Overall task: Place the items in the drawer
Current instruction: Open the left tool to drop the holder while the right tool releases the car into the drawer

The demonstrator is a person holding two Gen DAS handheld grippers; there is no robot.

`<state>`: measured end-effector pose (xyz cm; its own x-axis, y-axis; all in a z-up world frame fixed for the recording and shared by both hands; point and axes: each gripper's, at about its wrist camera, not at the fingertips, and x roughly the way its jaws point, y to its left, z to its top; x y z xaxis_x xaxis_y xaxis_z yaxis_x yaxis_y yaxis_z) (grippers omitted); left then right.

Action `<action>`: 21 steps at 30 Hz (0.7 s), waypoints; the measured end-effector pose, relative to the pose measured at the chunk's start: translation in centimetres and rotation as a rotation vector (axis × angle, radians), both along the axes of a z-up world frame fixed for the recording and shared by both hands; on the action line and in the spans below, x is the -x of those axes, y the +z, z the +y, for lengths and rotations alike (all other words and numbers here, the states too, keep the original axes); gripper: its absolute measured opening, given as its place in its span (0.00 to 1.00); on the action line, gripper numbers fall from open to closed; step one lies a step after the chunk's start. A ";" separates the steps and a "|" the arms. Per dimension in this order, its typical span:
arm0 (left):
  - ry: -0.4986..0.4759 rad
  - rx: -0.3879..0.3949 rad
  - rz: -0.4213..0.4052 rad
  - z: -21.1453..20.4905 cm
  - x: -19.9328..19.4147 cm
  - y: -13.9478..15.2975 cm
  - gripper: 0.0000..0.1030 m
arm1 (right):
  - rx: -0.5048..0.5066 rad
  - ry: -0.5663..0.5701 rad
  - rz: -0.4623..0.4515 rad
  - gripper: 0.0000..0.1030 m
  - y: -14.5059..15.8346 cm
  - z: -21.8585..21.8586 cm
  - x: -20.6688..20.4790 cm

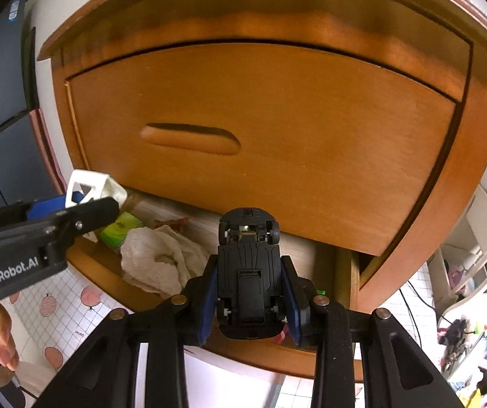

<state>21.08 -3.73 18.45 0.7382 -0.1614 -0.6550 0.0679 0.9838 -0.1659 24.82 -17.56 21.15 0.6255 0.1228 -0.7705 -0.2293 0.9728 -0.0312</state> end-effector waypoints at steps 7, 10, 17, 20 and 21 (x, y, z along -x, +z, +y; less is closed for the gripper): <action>-0.007 -0.002 -0.017 -0.1 0.6 0.1 0.65 | -0.010 -0.011 -0.009 0.56 0.1 -0.4 0.4; -0.009 0.004 -0.045 -0.2 2.4 0.4 0.73 | -0.019 -0.019 -0.029 0.56 0.0 -0.7 1.6; -0.007 0.018 -0.090 0.2 7.5 -1.2 0.81 | -0.083 -0.050 -0.059 0.61 -0.2 -1.5 6.9; 0.004 0.016 -0.076 0.6 8.4 -3.1 0.82 | -0.096 -0.072 -0.036 0.63 -1.3 -2.1 8.3; 0.006 0.015 -0.059 0.7 8.3 -3.6 0.82 | -0.095 -0.078 -0.026 0.66 -1.5 -2.2 8.4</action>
<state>12.74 -3.03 14.89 0.7766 -0.1662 -0.6076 0.0721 0.9817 -0.1765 16.47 -19.75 19.66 0.6556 0.1446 -0.7411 -0.1533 0.9865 0.0568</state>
